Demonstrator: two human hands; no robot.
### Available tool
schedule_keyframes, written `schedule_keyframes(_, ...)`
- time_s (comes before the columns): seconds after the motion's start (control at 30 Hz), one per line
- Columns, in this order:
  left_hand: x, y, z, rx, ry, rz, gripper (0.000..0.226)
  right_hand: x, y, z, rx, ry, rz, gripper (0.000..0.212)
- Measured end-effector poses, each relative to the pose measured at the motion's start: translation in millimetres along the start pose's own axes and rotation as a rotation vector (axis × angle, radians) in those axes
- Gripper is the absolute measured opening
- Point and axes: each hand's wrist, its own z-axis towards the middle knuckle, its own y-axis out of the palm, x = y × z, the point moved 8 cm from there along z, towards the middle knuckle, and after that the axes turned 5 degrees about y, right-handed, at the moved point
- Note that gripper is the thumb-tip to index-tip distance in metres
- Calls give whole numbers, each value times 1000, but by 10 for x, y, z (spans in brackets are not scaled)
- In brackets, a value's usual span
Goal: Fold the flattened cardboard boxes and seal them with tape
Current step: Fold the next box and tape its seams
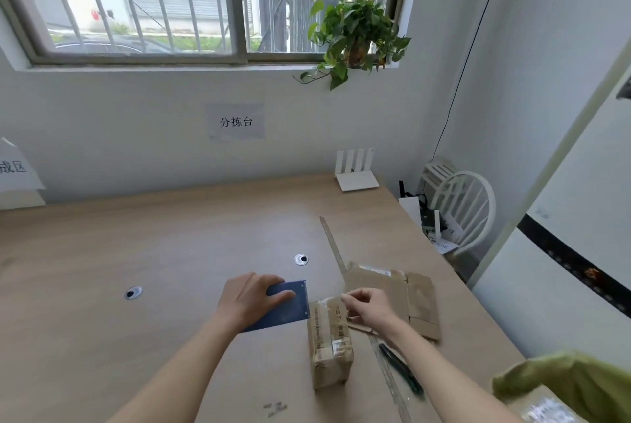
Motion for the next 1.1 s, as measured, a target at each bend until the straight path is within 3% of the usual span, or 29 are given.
schedule_keyframes(0.33,128,1021,-234,-153,-37,-76,49,919,-24,52,21,124,-203,2)
schedule_keyframes(0.73,118,1770,-310,-189,-97,-78,70,1495,44,407,41,166,-356,6)
schedule_keyframes(0.93,69,1874,-336,-220,-130,-85,55,1567,57,495,78,170,-363,10)
schedule_keyframes(1.1,91,1919,-367,-198,-139,-98,54,1544,45,511,231,179,-419,9)
